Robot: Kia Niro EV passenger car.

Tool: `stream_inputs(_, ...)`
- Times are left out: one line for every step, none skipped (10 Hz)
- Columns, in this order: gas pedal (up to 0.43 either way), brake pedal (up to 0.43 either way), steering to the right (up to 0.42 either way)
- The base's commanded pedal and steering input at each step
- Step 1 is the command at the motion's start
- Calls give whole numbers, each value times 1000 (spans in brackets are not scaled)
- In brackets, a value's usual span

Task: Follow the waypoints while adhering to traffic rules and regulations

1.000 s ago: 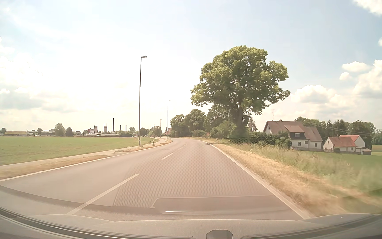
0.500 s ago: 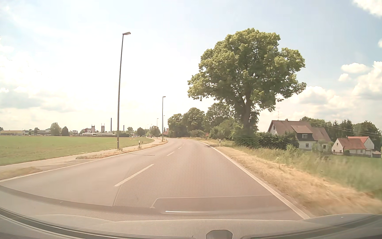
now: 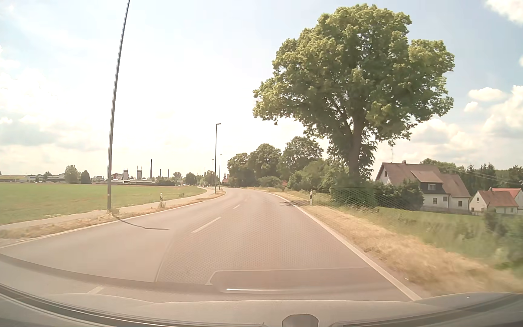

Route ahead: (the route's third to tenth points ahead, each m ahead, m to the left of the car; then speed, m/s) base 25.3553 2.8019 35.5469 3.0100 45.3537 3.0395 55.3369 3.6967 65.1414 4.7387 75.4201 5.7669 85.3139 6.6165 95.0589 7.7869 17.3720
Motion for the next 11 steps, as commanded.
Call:
stream_inputs(197, 0, -5)
stream_inputs(189, 0, -5)
stream_inputs(189, 0, -5)
stream_inputs(189, 0, -5)
stream_inputs(189, 0, -6)
stream_inputs(189, 0, -7)
stream_inputs(189, 0, -7)
stream_inputs(189, 0, -7)
stream_inputs(189, 0, -8)
stream_inputs(189, 0, -7)
stream_inputs(189, 0, -7)
